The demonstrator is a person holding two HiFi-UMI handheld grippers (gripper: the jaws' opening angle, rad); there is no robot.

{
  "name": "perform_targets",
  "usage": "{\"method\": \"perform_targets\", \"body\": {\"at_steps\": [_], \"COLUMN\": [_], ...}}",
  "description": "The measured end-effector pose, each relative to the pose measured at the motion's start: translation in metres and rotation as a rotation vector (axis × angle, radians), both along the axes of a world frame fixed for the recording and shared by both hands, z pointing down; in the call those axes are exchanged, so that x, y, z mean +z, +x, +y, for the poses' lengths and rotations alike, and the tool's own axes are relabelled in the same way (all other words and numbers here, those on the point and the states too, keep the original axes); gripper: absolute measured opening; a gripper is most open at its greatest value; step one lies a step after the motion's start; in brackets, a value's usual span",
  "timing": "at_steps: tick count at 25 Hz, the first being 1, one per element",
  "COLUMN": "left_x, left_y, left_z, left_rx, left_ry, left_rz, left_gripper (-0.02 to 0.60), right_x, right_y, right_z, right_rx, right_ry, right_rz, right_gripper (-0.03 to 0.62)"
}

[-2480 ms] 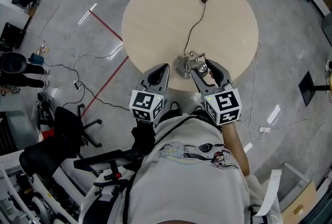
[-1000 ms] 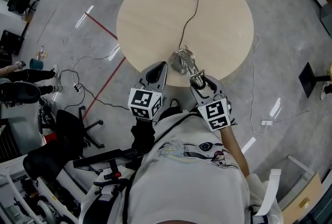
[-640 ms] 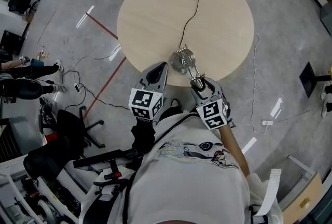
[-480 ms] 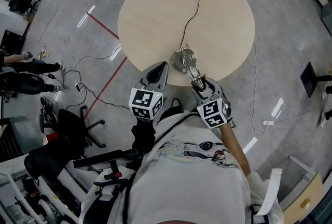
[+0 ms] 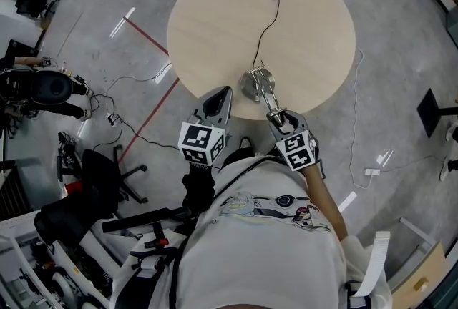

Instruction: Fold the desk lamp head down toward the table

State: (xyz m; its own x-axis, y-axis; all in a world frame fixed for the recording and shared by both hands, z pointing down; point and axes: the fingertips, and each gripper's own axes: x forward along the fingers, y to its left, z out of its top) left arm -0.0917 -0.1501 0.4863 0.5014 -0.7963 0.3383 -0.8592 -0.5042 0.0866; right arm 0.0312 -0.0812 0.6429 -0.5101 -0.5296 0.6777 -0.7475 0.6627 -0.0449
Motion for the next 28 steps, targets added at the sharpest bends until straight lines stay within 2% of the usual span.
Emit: {"method": "perform_targets", "body": {"at_steps": [28], "left_x": [0.004], "left_y": [-0.027], "left_z": [-0.008], "left_rx": [-0.068], "left_ry": [0.000], "left_rz": [0.013], "left_gripper": [0.000], "right_x": [0.060], "right_y": [-0.003], "right_z": [-0.018], "right_rx": [0.059], "right_ry": [-0.186], "right_rz": [-0.038], "right_gripper": [0.158]}}
